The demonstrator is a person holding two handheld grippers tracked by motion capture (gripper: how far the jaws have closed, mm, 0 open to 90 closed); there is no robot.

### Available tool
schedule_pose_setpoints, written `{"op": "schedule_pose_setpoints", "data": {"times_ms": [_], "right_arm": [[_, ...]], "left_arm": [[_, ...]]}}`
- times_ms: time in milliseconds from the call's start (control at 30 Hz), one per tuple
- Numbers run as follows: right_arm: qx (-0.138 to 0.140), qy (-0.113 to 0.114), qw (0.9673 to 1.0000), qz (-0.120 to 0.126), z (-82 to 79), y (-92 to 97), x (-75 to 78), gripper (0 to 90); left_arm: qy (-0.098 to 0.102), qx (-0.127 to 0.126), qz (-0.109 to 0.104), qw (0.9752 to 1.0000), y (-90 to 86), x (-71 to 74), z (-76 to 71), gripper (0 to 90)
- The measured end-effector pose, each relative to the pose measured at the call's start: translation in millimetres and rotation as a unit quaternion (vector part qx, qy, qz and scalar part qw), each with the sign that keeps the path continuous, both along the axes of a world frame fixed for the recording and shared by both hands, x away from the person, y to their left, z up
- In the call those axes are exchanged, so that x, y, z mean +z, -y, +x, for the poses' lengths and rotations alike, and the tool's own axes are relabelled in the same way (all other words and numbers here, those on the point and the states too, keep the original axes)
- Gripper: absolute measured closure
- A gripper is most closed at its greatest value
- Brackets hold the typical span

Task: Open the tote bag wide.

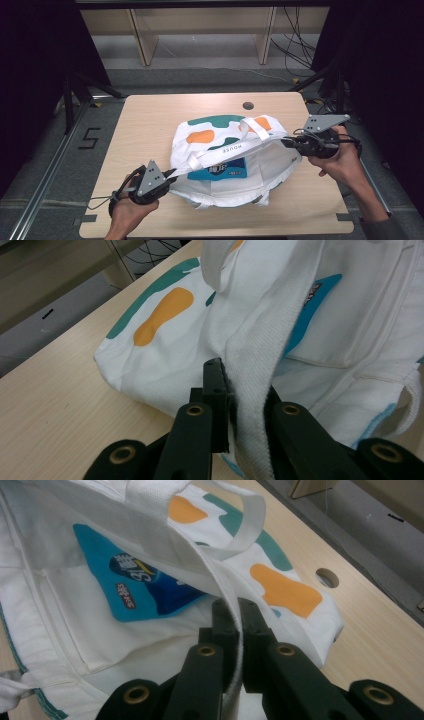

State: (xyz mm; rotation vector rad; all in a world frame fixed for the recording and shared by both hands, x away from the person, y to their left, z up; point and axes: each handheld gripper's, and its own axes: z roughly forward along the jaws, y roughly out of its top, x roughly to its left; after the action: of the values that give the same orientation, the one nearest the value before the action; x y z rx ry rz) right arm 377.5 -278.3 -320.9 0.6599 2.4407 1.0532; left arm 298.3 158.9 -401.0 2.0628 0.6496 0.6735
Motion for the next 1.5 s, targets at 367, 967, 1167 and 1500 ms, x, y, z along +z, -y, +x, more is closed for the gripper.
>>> {"op": "schedule_pose_setpoints", "data": {"times_ms": [367,967,1167,1500], "right_arm": [[0.017,-0.015,0.9996,0.017,13.6,-5.8,45.7,88.6],[0.029,0.021,0.9992,0.016,24.5,-35.0,131.5,88.7],[0.035,0.034,0.9985,0.022,24.6,-37.1,148.6,88.8],[0.038,0.033,0.9983,0.029,23.6,-37.6,164.8,88.9]], "left_arm": [[0.002,0.0,-0.032,0.9995,-6.1,23.0,0.1,83.1],[0.041,-0.006,-0.079,0.9961,-25.8,75.3,-14.5,84.6],[0.054,-0.018,-0.095,0.9939,-31.1,100.8,-21.9,85.5],[0.04,-0.034,-0.121,0.9913,-35.8,132.0,-21.7,86.2]]}}
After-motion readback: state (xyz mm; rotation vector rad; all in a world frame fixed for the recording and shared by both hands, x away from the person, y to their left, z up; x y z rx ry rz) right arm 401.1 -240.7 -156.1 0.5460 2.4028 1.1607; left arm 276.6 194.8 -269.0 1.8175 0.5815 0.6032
